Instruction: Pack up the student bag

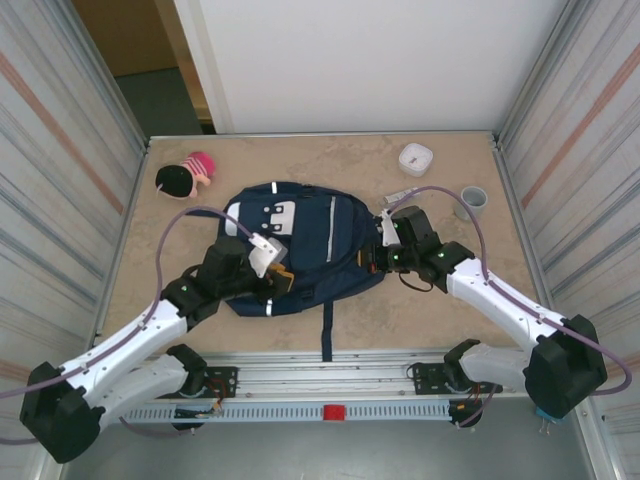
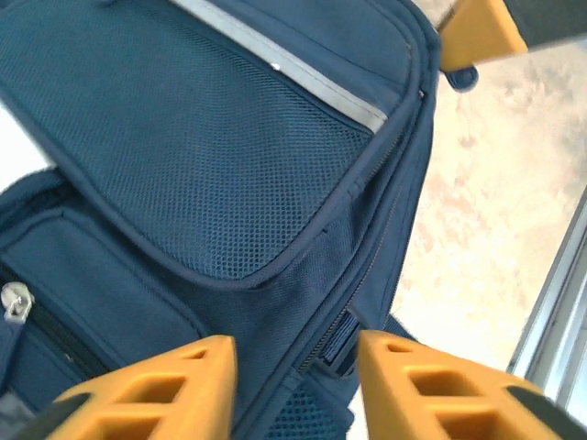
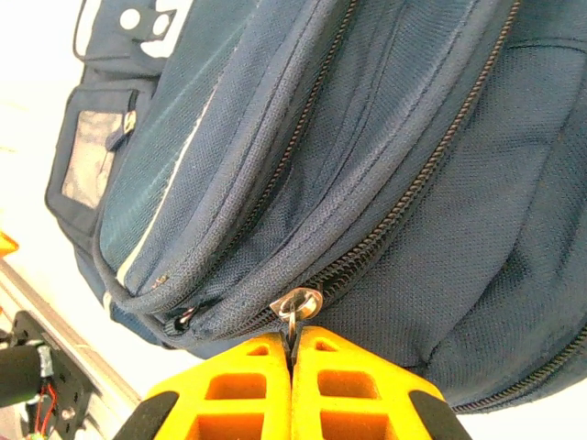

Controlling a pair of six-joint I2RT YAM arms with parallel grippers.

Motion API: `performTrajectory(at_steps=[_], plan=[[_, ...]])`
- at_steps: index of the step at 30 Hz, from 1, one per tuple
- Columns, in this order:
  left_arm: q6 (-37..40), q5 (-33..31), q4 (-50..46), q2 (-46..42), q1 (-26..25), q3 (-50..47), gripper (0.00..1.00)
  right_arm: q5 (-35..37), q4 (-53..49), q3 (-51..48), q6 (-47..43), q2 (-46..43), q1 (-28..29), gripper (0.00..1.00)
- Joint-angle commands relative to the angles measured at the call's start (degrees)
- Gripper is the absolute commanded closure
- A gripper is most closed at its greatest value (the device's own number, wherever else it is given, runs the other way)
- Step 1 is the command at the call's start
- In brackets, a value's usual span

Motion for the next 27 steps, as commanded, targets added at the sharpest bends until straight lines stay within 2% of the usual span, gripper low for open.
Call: performTrajectory(at_steps=[1,2,3,6,10,13,16,20,23,27], plan=[[-20.4,-9.7,-5.1,-4.7,0.2,-1.7,0.44,-3.7,0.4,-0.4,-0.5,0.3,2.0,1.0],[-26.6,-14.2,-9.3,-5.7,0.3,-1.7,0.38,-3.4,0.2,-0.3,-0.2,0.3,3.0,1.0],[-30.1,-16.1,-12.6,-6.9,0.5,-1.6,0.37,-2.8,-0.3,-0.1,0.1,0.3,4.2,1.0],[-39.3,-19.3,-20.2,-9.3,1.7,-2.5,0.36,-0.4,-0.5,0.0,1.6,0.4,8.6,1.0],[-46.9,-18.6,-22.7,-11.4,3.1,-6.0,0.34,2.1,0.1,0.0,4.6,1.1,14.0,1.0],[-50.0,-19.7,-19.8,-12.3,3.2,-9.5,0.34,3.5,1.7,0.0,6.9,2.1,18.7,1.0],[-51.0,-21.3,-12.1,-11.9,4.3,-12.7,0.35,3.3,3.6,0.8,9.1,4.7,22.9,1.0],[-50.4,-18.7,0.3,-7.5,11.3,-14.0,0.39,2.3,7.4,2.9,11.4,9.6,28.0,1.0],[-46.4,-15.6,4.9,-1.2,16.1,-10.5,0.39,2.0,9.4,5.6,11.7,13.7,30.6,1.0],[-40.9,-10.9,6.6,9.5,19.5,-3.0,0.38,1.2,10.6,11.1,11.4,20.1,31.8,1.0]])
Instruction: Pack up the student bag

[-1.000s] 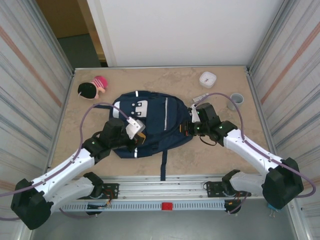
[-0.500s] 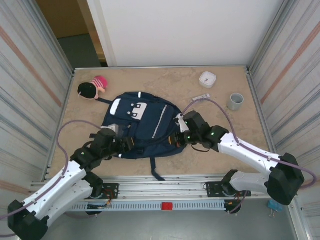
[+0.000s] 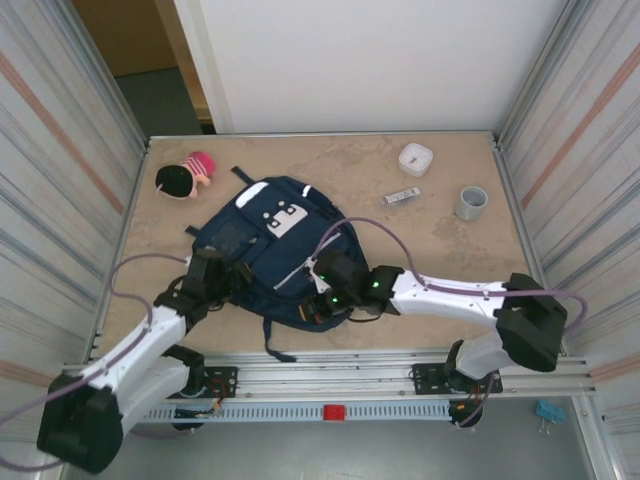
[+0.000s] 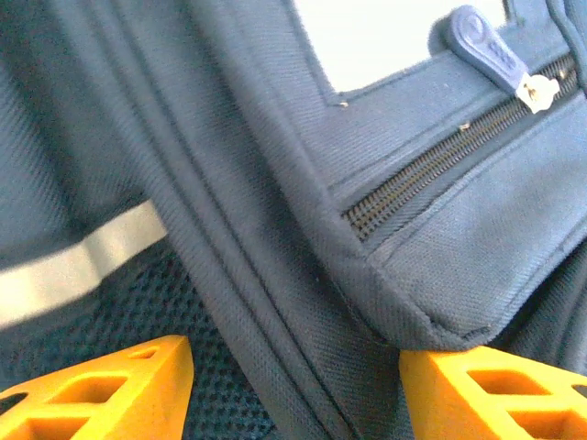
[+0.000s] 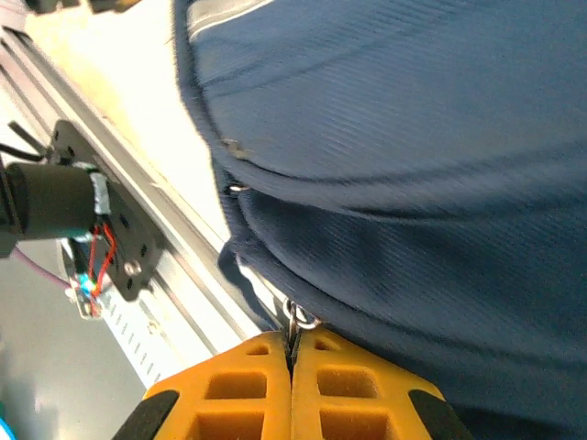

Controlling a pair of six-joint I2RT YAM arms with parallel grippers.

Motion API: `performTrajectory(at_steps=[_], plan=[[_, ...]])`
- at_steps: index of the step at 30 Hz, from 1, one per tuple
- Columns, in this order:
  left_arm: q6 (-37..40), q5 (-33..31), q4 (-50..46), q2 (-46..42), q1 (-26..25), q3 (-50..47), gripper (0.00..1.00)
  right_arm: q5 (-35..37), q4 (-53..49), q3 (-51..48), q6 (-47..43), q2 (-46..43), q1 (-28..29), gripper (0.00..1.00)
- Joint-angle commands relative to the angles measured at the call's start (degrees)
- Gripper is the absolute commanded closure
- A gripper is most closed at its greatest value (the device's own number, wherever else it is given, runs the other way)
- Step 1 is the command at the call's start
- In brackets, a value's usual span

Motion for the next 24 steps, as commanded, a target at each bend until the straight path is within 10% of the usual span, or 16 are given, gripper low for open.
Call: performTrajectory(at_steps=[1,7,15,24], plan=[[4.7,5.5,8.8,7.2,2.3,7.3,0.38,-2.0,4.6,5.3,1.3,4.1,1.4,1.0],[4.0,10.7,1.8,11.2,3.4,16.0,0.34,-3.0,7.3,11.5,0.9,11.1,1.3,1.0],[-6.3,14.5,-13.0,-11.7,3.1,7.0,0.35,-5.4,8.4,13.9,1.1,13.6,0.6,1.0],[-19.7,20.2,-0.3,-20.8,-1.3,-4.1,0.48,-7.9,10.2,13.4,2.0,13.5,0.0,1.0]])
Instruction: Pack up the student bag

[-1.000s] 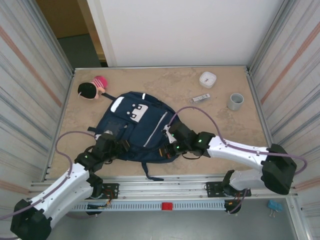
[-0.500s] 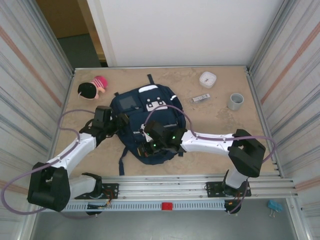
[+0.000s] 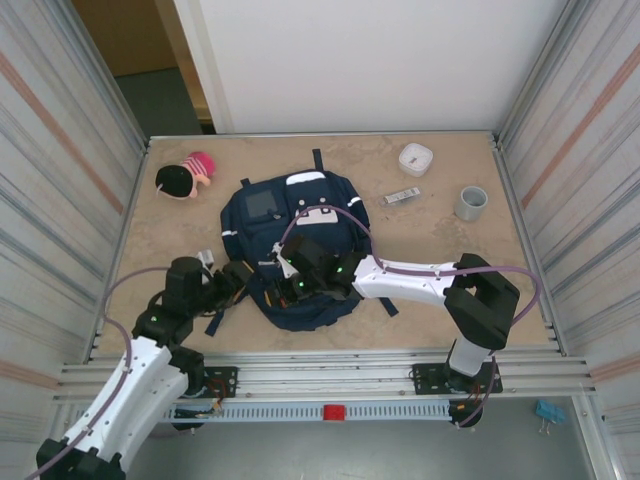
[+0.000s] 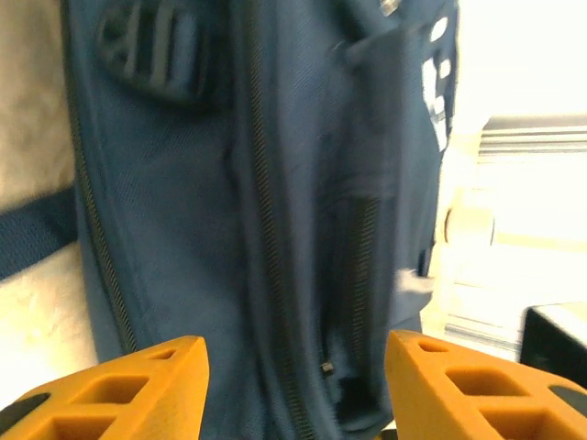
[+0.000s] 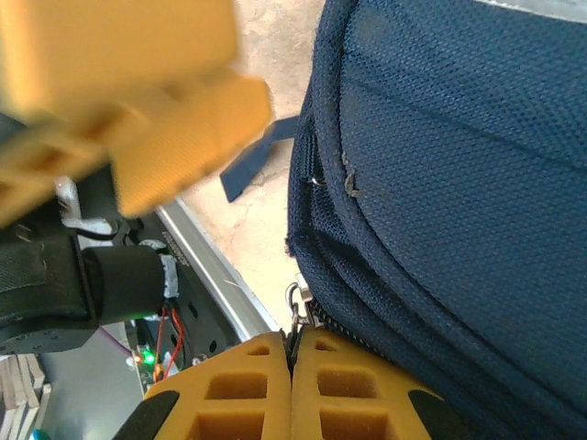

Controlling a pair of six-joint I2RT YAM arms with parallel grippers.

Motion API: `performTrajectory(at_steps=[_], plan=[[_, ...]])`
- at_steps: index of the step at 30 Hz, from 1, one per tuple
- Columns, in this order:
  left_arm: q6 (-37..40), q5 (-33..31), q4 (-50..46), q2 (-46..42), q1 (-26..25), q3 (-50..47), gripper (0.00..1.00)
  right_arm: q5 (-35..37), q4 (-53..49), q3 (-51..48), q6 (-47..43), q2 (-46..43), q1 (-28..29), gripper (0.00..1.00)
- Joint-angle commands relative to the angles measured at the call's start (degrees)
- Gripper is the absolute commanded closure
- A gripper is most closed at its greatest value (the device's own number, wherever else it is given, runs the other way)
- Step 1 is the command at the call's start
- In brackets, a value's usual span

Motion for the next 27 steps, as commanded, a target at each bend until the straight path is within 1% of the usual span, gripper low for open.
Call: performTrajectory(at_steps=[1,2,5,8,10,12,14,18,22,27], plan=[[-4.8,2.1,6.2,1.7,-2.5,-0.4,0.48,-4.3,4.1,1.0,0.8,0.1,0.5,1.0],[-4.7,1.8,7.0,2.5,-3.2,-0.2,0.48,-4.3,4.2,0.9,1.0,0.1,0.4,1.0],[-5.7,1.7,11.3,5.4,-4.4,-0.9,0.54,-4.5,4.3,0.9,1.2,0.0,0.5,1.0],[-6.6,1.4,14.9,7.8,-4.6,-1.5,0.63,-4.2,4.2,0.7,1.2,-0.6,0.5,1.0],[-6.7,0.7,15.1,8.8,-4.6,-1.2,0.76,-3.9,3.5,0.5,1.1,-1.1,0.6,1.0],[-4.9,-1.6,11.4,9.2,-4.5,0.2,0.91,-2.9,1.5,0.3,0.7,-2.0,0.4,1.0],[-2.3,-3.9,7.1,9.3,-4.2,1.6,1.0,-1.1,-0.9,-0.5,0.1,-3.6,0.1,1.0],[2.8,-5.4,1.5,8.8,-0.5,3.2,1.0,1.9,-5.2,-4.3,-0.8,-8.7,-1.2,1.0],[8.2,-3.5,-1.4,9.1,4.5,4.7,1.0,4.2,-9.4,-8.7,-1.9,-14.6,-3.3,1.0],[14.5,0.0,-5.0,10.7,10.3,7.5,1.0,5.7,-14.8,-14.0,-4.6,-20.9,-8.7,1.0]])
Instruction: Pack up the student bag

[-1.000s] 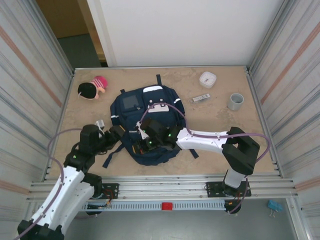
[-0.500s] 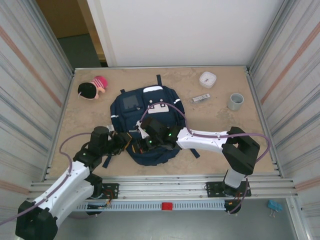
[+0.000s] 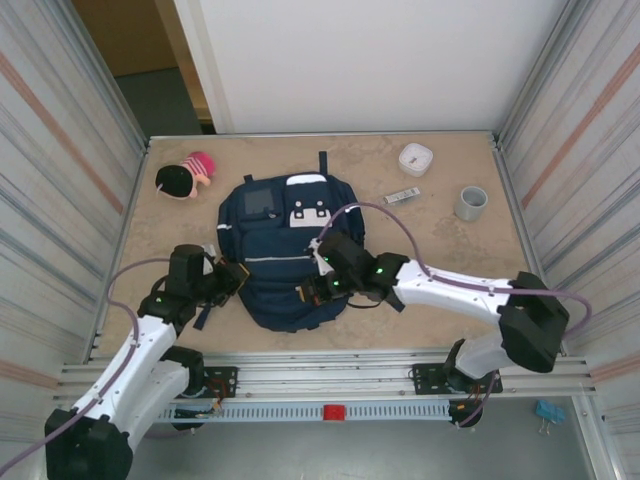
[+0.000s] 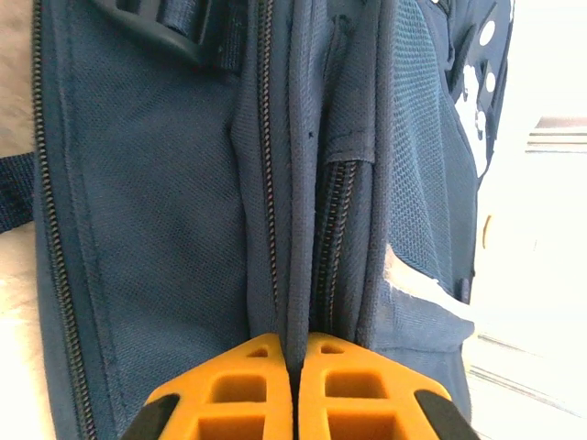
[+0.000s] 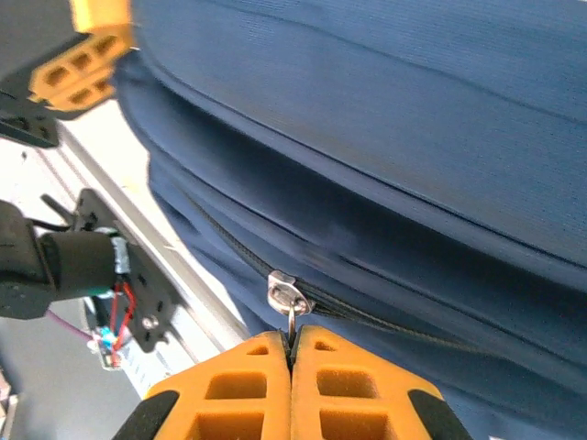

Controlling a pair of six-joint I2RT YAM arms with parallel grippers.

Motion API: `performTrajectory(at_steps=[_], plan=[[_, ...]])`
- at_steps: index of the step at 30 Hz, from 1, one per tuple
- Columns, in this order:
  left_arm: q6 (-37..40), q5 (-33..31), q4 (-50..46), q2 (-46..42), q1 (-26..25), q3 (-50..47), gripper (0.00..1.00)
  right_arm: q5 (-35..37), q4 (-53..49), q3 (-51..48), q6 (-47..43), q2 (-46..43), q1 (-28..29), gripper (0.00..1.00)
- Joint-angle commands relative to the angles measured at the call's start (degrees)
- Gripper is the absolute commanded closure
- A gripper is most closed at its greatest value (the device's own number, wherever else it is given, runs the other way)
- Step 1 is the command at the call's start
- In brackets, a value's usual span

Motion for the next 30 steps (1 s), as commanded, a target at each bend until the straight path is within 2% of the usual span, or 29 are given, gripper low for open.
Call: performTrajectory(at_steps=[1,5,8,9,11,13,15,17,19,23,26,30], plan=[[7.4,-2.2,-5.0,0.8,4.2,3.0,1.0,1.5,-7.0,-3.4,-3.1,-4.8,-4.0,1.0],[9.7,-1.8,-6.4,0.8,6.9,4.5,1.0,0.2,-6.1,-6.6,-3.9,-7.7,-8.0,1.0],[11.3,-0.4,-6.7,0.9,7.2,5.7,1.0,-2.4,-3.2,-7.2,-3.7,-8.0,-8.0,1.0],[12.1,0.8,-6.8,0.6,7.2,6.0,0.93,-3.3,-2.2,-7.2,-3.6,-7.8,-7.7,1.0],[14.1,4.1,-6.6,-0.9,6.9,6.6,0.67,-4.6,-0.1,-7.0,-3.6,-7.5,-7.0,1.0],[18.9,4.6,-7.4,-4.0,6.2,7.8,0.53,-5.3,1.0,-6.6,-3.7,-7.5,-6.7,1.0],[29.4,3.3,-10.2,-7.3,5.5,10.5,0.44,-5.4,1.6,-6.4,-4.0,-7.8,-6.7,1.0],[41.4,1.7,-12.9,-10.0,4.8,14.1,0.42,-5.4,2.0,-6.3,-4.2,-8.3,-6.8,1.0],[52.0,3.2,-13.2,-11.3,4.2,16.3,0.42,-5.6,3.0,-6.3,-4.2,-8.3,-7.0,1.0],[68.6,13.8,-12.2,-10.7,2.0,18.8,0.43,-6.6,4.3,-6.0,-3.7,-7.7,-6.9,1.0],[78.0,16.0,-12.2,-7.9,-4.2,19.4,0.44,-6.4,4.3,-5.8,-3.7,-7.7,-6.9,1.0],[90.4,10.7,-14.0,-1.1,-15.9,19.8,0.48,-6.0,4.3,-6.0,-3.8,-8.3,-6.8,1.0]])
